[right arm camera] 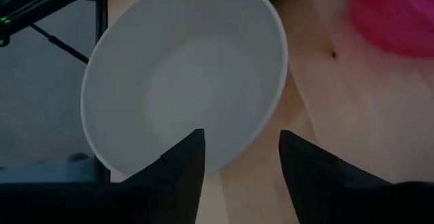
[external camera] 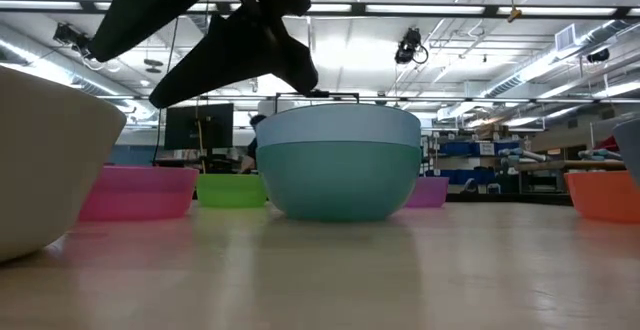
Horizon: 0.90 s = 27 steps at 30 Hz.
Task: Nest bowls inside each other
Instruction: Stack the gray bowl on top of the light blue bowl
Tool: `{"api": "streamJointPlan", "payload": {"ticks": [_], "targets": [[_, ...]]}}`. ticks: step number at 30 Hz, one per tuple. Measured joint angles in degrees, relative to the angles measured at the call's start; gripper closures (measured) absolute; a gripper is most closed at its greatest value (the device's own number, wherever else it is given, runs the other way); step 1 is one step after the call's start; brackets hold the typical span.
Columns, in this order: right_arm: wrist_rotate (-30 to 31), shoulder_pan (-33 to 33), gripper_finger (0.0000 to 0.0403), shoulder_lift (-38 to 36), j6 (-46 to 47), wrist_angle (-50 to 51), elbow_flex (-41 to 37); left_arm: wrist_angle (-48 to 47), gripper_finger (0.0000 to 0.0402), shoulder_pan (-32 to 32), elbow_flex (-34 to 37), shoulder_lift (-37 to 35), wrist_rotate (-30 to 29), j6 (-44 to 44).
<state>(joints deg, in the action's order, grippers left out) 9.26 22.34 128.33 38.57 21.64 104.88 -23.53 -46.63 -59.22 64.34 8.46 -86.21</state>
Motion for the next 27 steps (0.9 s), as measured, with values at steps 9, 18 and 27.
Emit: {"api": "streamJointPlan", "payload": {"ticks": [9,18,27], "targets": [[3.0,1.2,0.0225,0.0,0.8,-0.3,-0.2,-0.1,0.0310,0.0,0.0,0.0,-1.1,0.4],[3.4,1.6,0.0226,0.0,2.4,-2.6,-2.8,-0.1,0.0310,0.0,0.0,0.0,-1.4,0.4],[3.6,1.8,0.0226,0.0,2.7,-4.1,-2.8,-0.1,0.0309,0.0,0.0,0.2,-1.6,0.5]]}}
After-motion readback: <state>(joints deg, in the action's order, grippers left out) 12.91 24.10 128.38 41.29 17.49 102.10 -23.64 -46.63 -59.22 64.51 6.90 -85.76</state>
